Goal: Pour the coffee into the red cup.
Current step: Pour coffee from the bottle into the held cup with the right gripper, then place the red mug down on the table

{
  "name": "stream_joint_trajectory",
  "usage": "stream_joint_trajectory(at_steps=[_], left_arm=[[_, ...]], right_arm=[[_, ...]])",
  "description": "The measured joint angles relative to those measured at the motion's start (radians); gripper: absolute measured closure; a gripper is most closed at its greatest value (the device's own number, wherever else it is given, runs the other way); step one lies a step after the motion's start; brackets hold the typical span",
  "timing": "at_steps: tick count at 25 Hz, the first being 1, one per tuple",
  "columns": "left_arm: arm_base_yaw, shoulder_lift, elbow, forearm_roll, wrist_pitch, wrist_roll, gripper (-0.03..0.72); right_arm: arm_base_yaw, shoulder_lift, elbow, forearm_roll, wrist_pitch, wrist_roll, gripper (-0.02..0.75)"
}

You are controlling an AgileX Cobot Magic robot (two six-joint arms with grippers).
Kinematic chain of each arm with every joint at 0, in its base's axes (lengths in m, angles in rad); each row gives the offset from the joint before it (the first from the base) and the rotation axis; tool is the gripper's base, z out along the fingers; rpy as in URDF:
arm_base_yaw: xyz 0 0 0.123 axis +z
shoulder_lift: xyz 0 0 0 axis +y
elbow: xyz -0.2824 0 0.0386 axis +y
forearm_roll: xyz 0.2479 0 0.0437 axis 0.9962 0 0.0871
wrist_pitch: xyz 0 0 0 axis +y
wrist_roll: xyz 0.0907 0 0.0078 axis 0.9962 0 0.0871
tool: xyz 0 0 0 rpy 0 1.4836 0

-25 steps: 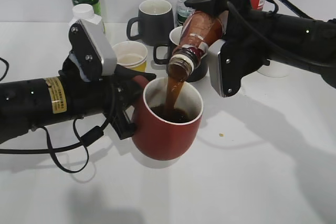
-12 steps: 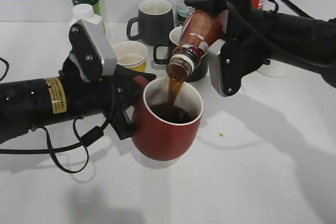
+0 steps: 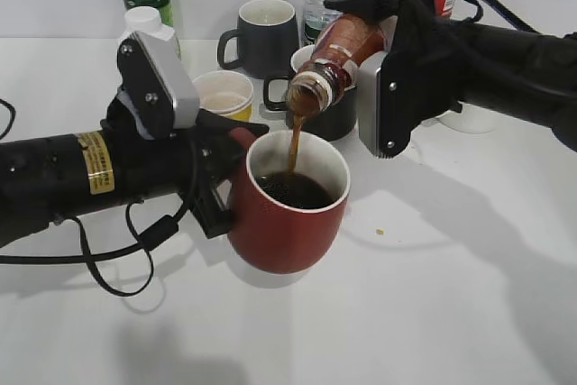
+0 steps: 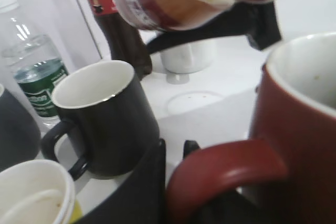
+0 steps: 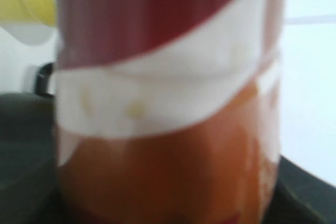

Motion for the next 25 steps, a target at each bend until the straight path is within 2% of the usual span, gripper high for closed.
stream_joint_trajectory(at_steps=[6, 13, 16, 20, 25], left_arm=[[0.0, 0.0, 0.002, -0.056, -0.038, 0.0, 0.617], [0.0, -0.039, 0.005, -0.142, -0.032, 0.0, 0.617], [0.0, -0.083, 0.007, -0.209, 0.019, 0.0, 0.617], [0.002, -0.148, 0.009, -0.285, 0.092, 0.0, 0.617], [0.042, -0.219, 0.015, -0.313, 0.141, 0.0, 0.617]], right_arm=[[0.0, 0.0, 0.001, 0.002, 0.033, 0.142, 0.234], [0.0, 0.0, 0.001, 0.019, 0.037, 0.5, 0.234], [0.0, -0.001, 0.0, 0.074, 0.002, 0.62, 0.234], [0.0, -0.001, -0.001, 0.206, -0.013, 0.722, 0.234], [0.0, -0.001, -0.001, 0.372, -0.032, 0.828, 0.234]])
